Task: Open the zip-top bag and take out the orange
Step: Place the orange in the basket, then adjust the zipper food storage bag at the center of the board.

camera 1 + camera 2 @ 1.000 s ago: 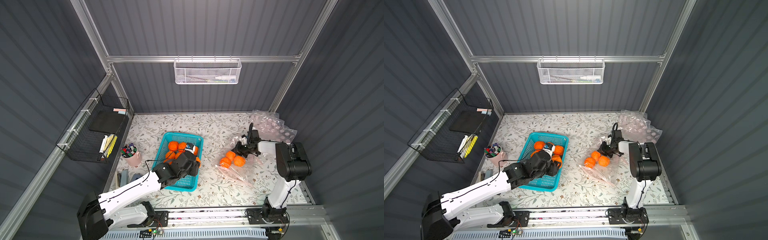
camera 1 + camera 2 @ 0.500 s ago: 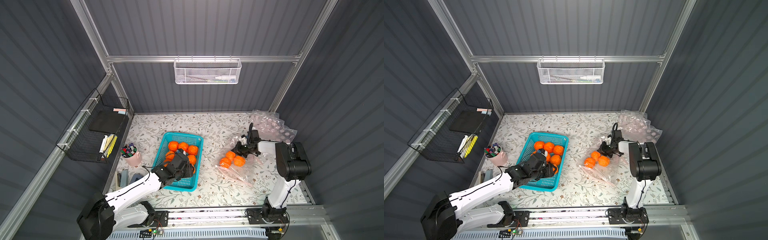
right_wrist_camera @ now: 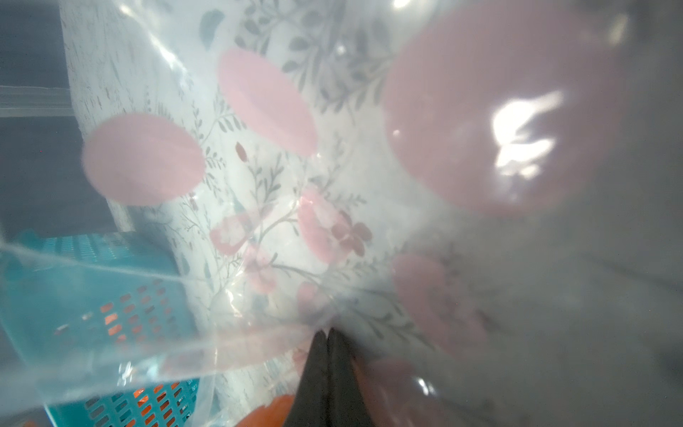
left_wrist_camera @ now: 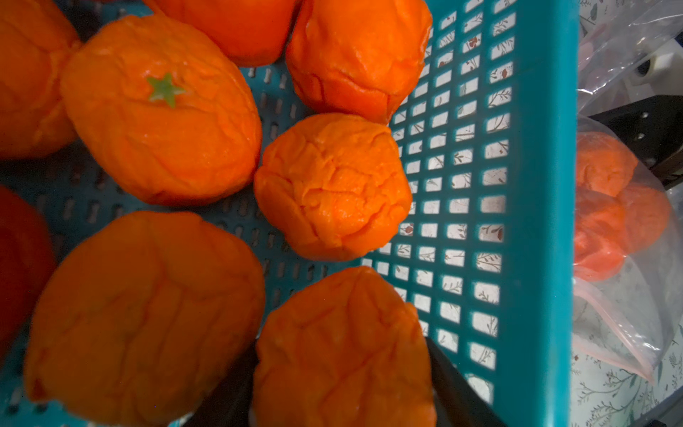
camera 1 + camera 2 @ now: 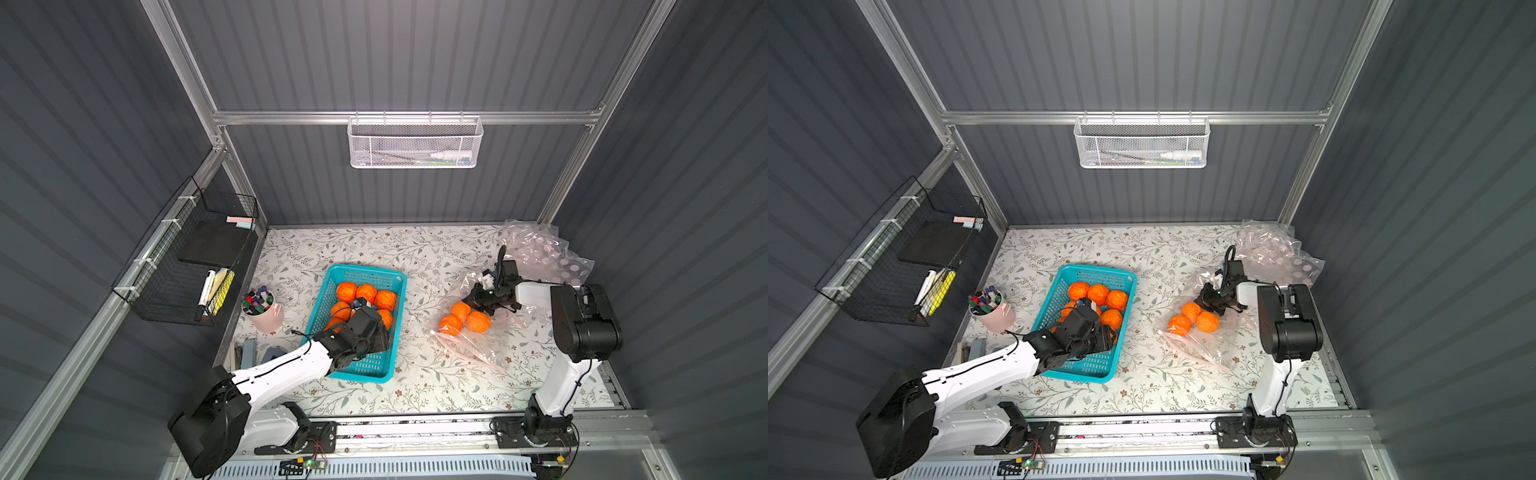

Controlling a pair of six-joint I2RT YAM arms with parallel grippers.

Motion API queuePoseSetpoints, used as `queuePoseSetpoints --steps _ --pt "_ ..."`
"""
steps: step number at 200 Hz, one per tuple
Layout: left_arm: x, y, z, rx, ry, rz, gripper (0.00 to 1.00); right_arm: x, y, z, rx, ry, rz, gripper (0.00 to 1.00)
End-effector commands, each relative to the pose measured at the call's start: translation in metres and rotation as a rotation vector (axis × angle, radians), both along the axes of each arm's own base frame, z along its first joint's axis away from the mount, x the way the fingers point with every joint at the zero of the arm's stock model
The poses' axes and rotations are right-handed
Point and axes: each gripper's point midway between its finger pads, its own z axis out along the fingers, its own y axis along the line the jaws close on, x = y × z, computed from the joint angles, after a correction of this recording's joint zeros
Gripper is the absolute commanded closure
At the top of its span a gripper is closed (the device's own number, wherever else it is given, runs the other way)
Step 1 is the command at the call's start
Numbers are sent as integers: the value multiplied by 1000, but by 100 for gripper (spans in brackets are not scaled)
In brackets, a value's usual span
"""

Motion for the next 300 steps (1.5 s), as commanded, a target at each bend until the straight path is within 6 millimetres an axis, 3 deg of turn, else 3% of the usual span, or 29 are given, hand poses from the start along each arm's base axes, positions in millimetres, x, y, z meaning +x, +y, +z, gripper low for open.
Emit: queuePoseSetpoints --steps 1,20,69,142,182,205,228,249,268,284,300 --pt "8 3 -3 39 -26 12 29 -16 -5 -23 -37 95 -4 97" --pt "10 1 -7 54 -19 2 22 -17 -5 -23 -34 95 -3 97" --pt "11 2 -3 91 -18 -24 19 -16 -5 -23 -32 96 -3 97" --pt "0 8 36 104 -42 -84 18 -16 -5 -23 -34 96 -4 97" --pt "-1 3 71 115 -124 -191 23 -16 -5 -23 -34 97 -5 97" --pt "-9 -46 99 -80 -226 -404 33 -16 -5 -22 -35 95 -5 97" --pt "-36 -118 112 -128 -322 -627 39 -17 -5 -22 -36 97 -3 97" --pt "-61 -184 94 -125 -325 -810 49 -17 -6 -22 -40 96 -6 98" --pt "-73 -230 70 -126 -325 -914 56 -18 -6 -22 -42 100 -3 98" --pt "-71 -254 54 -107 -329 -948 61 -17 -6 -20 -45 95 -1 98" --pt "-63 -264 37 -65 -338 -962 65 -18 -6 -19 -43 96 0 98"
